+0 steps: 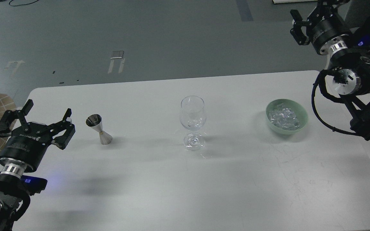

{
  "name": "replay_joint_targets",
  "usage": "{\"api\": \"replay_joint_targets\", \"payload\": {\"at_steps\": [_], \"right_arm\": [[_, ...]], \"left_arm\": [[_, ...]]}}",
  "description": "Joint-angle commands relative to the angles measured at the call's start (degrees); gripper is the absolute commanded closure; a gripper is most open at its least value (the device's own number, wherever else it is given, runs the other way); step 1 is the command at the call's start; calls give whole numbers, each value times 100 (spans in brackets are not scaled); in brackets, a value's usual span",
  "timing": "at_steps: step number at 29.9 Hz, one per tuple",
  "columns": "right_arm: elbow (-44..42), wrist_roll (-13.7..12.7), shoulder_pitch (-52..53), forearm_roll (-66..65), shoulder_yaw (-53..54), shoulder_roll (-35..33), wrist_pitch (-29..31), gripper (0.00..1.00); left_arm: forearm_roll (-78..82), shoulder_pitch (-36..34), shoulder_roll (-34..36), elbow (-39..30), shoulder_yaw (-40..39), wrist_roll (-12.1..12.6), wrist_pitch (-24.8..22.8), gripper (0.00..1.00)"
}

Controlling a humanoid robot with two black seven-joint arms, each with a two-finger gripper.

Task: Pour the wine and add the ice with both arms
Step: 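Lower the left gripper toward the metal jigger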

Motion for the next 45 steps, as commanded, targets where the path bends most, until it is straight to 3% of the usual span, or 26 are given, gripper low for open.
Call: {"api": "replay_joint_targets", "payload": {"at_steps": [1,8,19,26,45], "right_arm": [[-2,0,-15,0,0,9,-12,0],[-2,0,-59,0,0,18,-21,0],[-11,0,-103,0,-9,45,-21,0],[-20,0,-112,0,-35,45,-29,0],[-37,-52,-173,-9,-27,89,-38,0]], "left_arm": [[1,360,-134,-120,-27,-1,-21,1],[1,747,-450,-120,17,-1,-57,1],[80,686,-732,187,140,34,-74,1],[176,133,-732,854,527,26,-373,1],[519,-922,-1083,2357,808,52,-478,1]]}}
